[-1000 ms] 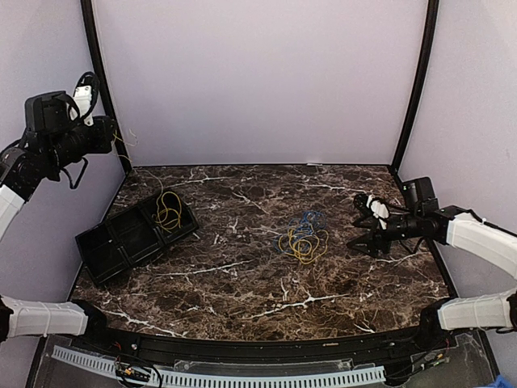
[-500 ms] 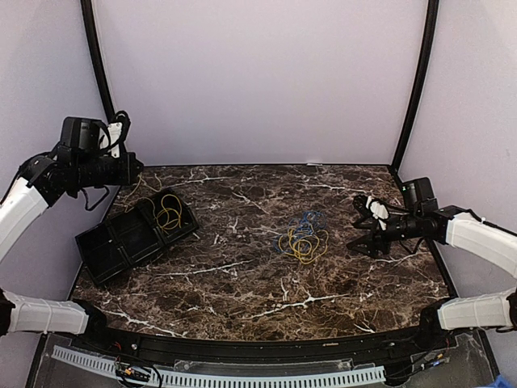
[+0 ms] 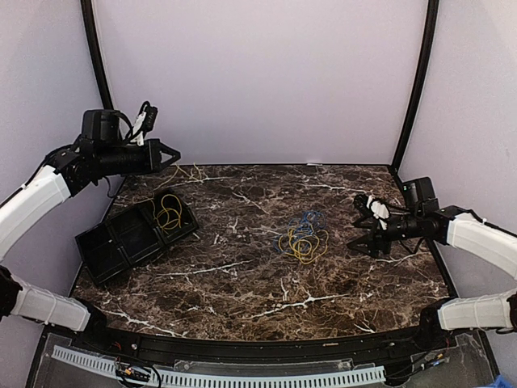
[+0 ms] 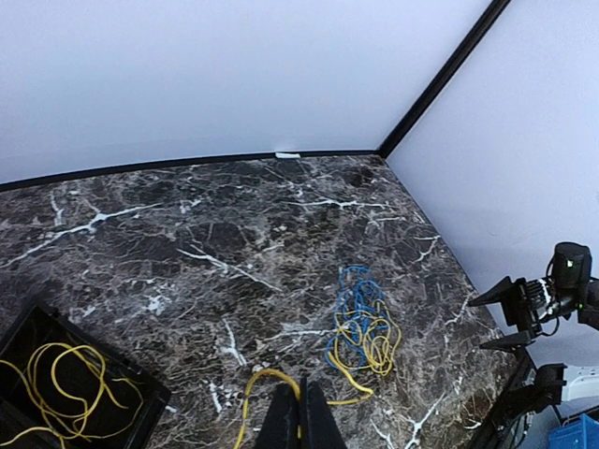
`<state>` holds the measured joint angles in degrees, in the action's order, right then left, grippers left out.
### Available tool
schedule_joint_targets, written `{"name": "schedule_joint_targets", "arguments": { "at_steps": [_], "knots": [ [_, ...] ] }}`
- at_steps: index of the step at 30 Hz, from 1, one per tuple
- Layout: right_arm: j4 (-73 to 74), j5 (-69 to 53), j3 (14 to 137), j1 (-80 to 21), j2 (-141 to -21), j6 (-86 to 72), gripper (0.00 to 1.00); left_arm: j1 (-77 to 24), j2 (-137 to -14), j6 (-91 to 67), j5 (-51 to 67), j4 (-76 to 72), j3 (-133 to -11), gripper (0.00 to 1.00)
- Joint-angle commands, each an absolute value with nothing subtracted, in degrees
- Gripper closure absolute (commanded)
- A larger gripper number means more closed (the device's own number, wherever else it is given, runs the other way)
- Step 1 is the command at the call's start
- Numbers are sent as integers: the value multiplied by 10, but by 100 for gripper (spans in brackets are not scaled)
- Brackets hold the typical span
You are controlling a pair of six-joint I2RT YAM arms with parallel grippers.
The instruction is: Untangle the cables
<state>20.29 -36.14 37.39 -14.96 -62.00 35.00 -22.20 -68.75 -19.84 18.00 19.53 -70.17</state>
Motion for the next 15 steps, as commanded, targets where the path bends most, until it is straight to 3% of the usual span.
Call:
{"name": "schedule_joint_targets", "arguments": {
  "at_steps": [1, 10, 15],
  "knots": [
    [199, -361, 382, -148, -622, 356, 25, -244, -697, -220, 277, 137, -691, 100],
    [208, -360, 388, -148, -632, 360, 25, -291, -763, -252, 370, 56, -686, 100],
    [208, -359, 386, -147, -626, 359, 25, -282, -736, -205, 252, 131, -678, 100]
  ]
}}
